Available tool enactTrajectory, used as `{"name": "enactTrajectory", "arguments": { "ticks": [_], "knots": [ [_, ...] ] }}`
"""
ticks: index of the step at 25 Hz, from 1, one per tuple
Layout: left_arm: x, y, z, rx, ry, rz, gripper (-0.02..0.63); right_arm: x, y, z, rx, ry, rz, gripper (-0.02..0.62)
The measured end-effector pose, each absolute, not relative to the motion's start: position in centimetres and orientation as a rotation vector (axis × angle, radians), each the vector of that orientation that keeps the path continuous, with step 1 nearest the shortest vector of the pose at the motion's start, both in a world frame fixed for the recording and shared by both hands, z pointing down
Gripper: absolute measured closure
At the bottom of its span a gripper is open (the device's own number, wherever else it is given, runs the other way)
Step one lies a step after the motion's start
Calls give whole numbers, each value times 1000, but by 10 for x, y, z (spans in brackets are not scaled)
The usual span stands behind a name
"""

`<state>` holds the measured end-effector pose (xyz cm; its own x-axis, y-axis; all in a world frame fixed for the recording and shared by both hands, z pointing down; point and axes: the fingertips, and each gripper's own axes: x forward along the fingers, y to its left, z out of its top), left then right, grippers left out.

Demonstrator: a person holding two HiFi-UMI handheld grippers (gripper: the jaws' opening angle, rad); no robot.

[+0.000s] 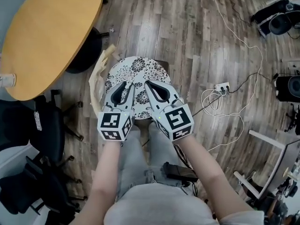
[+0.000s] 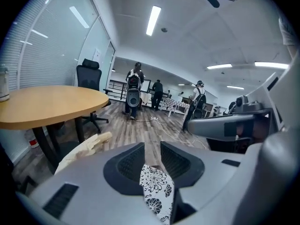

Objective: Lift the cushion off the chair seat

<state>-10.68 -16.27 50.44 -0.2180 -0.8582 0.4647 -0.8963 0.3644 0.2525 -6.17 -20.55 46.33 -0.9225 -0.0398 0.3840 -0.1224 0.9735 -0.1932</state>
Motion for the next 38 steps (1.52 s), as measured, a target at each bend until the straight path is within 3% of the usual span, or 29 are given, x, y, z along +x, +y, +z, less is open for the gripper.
{"name": "enactTrajectory", "arguments": {
  "ticks": [9,23,38],
  "knots": [
    [-129,-156,577,1347,-2112,148,367,-74,-200,516,16,-2691,334,569],
    [-185,-105,706,1014,-2184,242,359,-75,-192,609,18,-2614,425,569],
    [-227,-61,802,694,-2178,259,276,-89,-174,666,-28,-2584,479,569]
  ]
}}
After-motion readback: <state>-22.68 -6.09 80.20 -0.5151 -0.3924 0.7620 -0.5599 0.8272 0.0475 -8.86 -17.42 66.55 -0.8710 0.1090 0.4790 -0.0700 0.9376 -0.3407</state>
